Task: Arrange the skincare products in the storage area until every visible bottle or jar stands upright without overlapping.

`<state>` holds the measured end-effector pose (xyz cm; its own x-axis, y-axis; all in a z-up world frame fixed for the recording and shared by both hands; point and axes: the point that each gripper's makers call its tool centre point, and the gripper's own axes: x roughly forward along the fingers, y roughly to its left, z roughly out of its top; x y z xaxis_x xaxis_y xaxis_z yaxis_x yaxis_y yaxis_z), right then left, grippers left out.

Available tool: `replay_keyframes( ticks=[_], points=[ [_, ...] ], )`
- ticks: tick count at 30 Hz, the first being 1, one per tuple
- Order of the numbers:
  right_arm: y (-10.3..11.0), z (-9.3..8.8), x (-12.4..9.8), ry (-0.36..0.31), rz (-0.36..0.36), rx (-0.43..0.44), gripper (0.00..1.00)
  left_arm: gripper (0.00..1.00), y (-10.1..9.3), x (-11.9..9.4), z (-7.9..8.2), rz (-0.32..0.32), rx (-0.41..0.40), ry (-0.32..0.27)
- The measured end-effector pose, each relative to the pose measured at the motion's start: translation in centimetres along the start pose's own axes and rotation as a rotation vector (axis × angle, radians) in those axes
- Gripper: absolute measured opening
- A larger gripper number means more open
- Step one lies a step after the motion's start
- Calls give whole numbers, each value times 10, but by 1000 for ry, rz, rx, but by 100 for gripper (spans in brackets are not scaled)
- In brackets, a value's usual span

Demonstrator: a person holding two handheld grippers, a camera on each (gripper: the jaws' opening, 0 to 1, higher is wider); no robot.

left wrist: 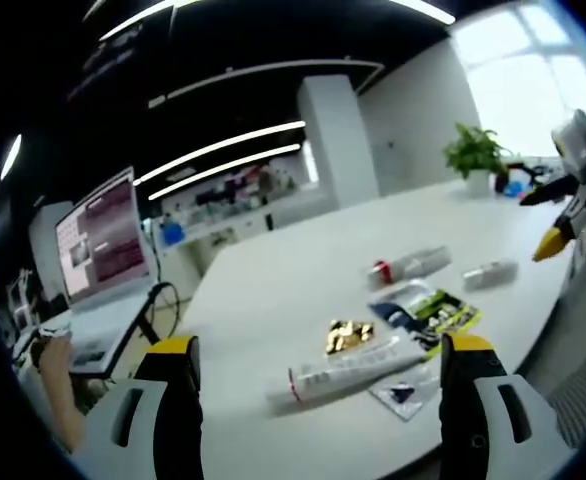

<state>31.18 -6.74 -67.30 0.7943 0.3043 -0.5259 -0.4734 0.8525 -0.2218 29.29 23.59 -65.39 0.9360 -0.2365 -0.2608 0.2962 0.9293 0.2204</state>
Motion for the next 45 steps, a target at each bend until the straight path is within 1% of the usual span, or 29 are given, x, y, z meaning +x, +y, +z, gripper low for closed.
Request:
replay_keyframes(
  ticks=[2, 4, 9, 11, 12, 18, 20, 21, 23, 28, 30, 32, 34, 39, 42, 45],
  points=[
    [1, 5, 3, 10, 13, -48, 99, 97, 0, 0, 1, -2, -2, -5],
    [2, 6, 6, 41, 29, -89, 99, 97, 0, 0, 1, -3, -5, -7],
    [2, 12, 13, 72, 54, -134, 97, 97, 1, -1, 1, -1, -8, -13],
    [3, 11, 14, 103, 94, -175, 99, 96, 1, -1, 1, -1, -8, -12],
    [3, 12, 16, 117, 101, -186, 99, 96, 0, -1, 0, -2, -8, -11],
    [2, 23, 28, 128, 141, -248, 99, 96, 0, -1, 1, -2, -9, -16],
    [1, 26, 32, 132, 156, -287, 96, 96, 0, -1, 1, -2, -10, -15],
    [1, 27, 33, 148, 168, -314, 94, 96, 0, -1, 1, -4, -10, -12],
    [0, 29, 37, 150, 174, -335, 94, 96, -1, -1, 1, -6, -7, -12],
    [-2, 34, 47, 173, 207, -360, 94, 97, -2, -1, 1, -9, -8, -17],
    [-2, 36, 51, 186, 231, -339, 94, 96, -2, -2, 2, -8, -9, -18],
    [0, 42, 55, 179, 253, -314, 94, 96, -1, -2, 2, -6, -9, -21],
    [-1, 46, 60, 180, 266, -313, 95, 96, -1, -2, 2, -6, -9, -20],
    [-8, 55, 72, 188, 269, -334, 97, 97, -2, -2, 3, -10, -14, -28],
    [-10, 58, 80, 201, 282, -330, 97, 96, 0, -3, 4, -4, -15, -33],
    [-15, 60, 89, 218, 276, -351, 96, 96, 1, -3, 5, 0, -18, -44]
  ],
)
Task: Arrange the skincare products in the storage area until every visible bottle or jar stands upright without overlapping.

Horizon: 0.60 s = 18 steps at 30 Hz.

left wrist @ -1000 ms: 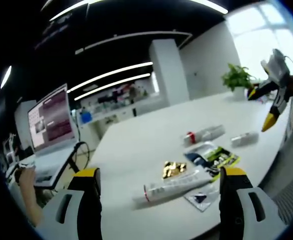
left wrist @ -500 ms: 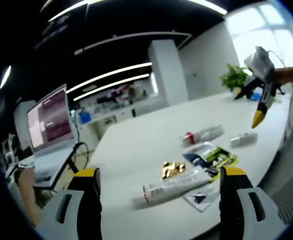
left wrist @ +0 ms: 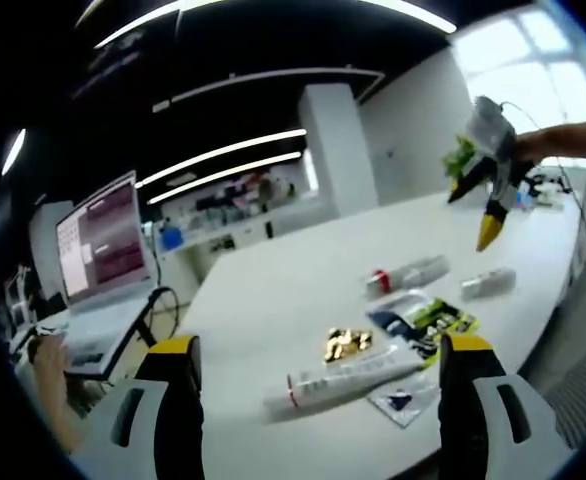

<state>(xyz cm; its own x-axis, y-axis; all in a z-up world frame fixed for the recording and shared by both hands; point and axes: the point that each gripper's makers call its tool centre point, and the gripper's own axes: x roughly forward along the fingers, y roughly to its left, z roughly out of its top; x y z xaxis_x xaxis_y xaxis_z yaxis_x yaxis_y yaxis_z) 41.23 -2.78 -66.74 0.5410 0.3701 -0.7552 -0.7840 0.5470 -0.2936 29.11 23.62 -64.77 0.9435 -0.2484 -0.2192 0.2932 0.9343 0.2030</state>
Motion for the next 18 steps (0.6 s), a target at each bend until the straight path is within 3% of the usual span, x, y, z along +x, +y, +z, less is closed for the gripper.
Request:
replay_keyframes(
  ticks=[18],
  points=[
    [-33, 13, 41, 52, 9, -69, 88, 95, 0, 0, -2, -9, -9, 5]
  ],
)
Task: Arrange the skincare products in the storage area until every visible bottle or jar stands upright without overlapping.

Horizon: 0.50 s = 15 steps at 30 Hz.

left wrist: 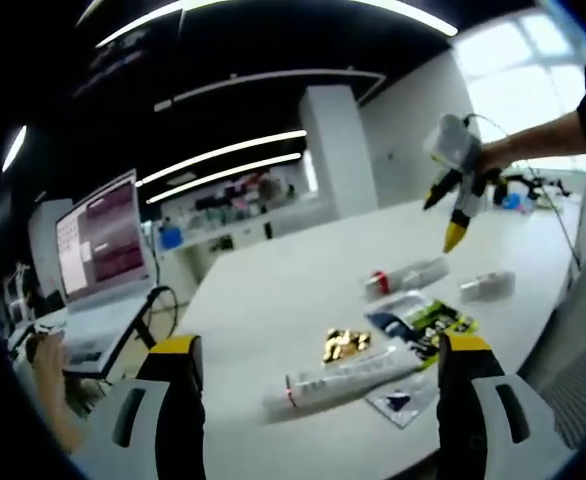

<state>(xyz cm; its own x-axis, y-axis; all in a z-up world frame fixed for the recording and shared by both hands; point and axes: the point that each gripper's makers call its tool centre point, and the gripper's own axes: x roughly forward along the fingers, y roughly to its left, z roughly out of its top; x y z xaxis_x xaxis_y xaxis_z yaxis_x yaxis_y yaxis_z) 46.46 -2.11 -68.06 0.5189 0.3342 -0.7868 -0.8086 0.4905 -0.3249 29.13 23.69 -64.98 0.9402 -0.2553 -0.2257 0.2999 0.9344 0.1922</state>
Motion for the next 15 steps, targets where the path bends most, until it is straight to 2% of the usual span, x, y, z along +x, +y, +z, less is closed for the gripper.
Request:
replay_keyframes(
  ticks=[7, 10, 15],
  points=[
    [-6, 2, 16, 24, 7, -11, 84, 95, 0, 0, -2, 2, 2, 8],
    [-6, 5, 24, 29, 14, -12, 79, 95, 1, 1, -3, 8, 4, 18],
    [-2, 10, 38, 36, 46, -18, 76, 95, 3, 0, -4, 18, 4, 21]
  ],
)
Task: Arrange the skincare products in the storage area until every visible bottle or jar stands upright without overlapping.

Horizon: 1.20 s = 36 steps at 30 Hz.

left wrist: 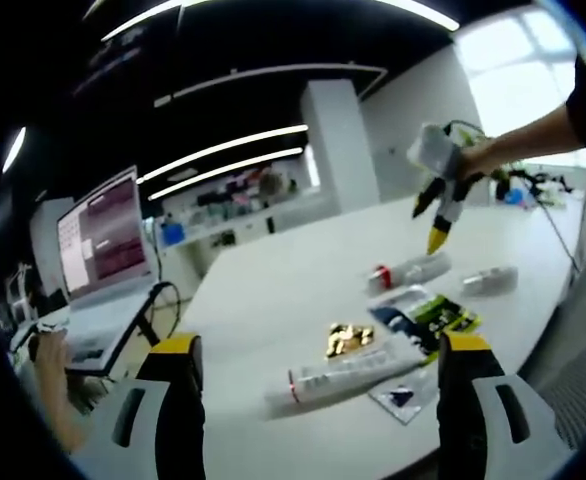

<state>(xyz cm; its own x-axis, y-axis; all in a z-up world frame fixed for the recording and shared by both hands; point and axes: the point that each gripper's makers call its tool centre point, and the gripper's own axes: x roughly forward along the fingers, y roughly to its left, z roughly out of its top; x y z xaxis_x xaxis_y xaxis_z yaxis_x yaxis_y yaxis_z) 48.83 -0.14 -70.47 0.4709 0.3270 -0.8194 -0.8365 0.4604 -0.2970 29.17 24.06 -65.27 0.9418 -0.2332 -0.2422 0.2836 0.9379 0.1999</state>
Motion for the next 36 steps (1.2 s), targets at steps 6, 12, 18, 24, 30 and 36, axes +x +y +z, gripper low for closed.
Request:
replay_keyframes(
  ticks=[6, 12, 18, 24, 30, 36],
  points=[
    [-3, 9, 15, 22, 29, -19, 69, 96, 0, 0, -1, -5, 4, 6],
    [-13, 10, 32, 59, 41, -56, 68, 97, 0, 0, -3, -7, 3, 14],
    [-17, 9, 47, 90, 55, -82, 66, 97, -1, 1, -4, -9, 3, 22],
    [-18, 4, 57, 113, 93, -81, 62, 97, -1, 1, -6, -5, 7, 28],
    [-10, 5, 65, 120, 174, -60, 53, 97, -2, 2, -8, -6, 9, 41],
    [-1, 5, 70, 152, 258, -24, 42, 96, -3, 2, -10, -13, 12, 53]
  ],
)
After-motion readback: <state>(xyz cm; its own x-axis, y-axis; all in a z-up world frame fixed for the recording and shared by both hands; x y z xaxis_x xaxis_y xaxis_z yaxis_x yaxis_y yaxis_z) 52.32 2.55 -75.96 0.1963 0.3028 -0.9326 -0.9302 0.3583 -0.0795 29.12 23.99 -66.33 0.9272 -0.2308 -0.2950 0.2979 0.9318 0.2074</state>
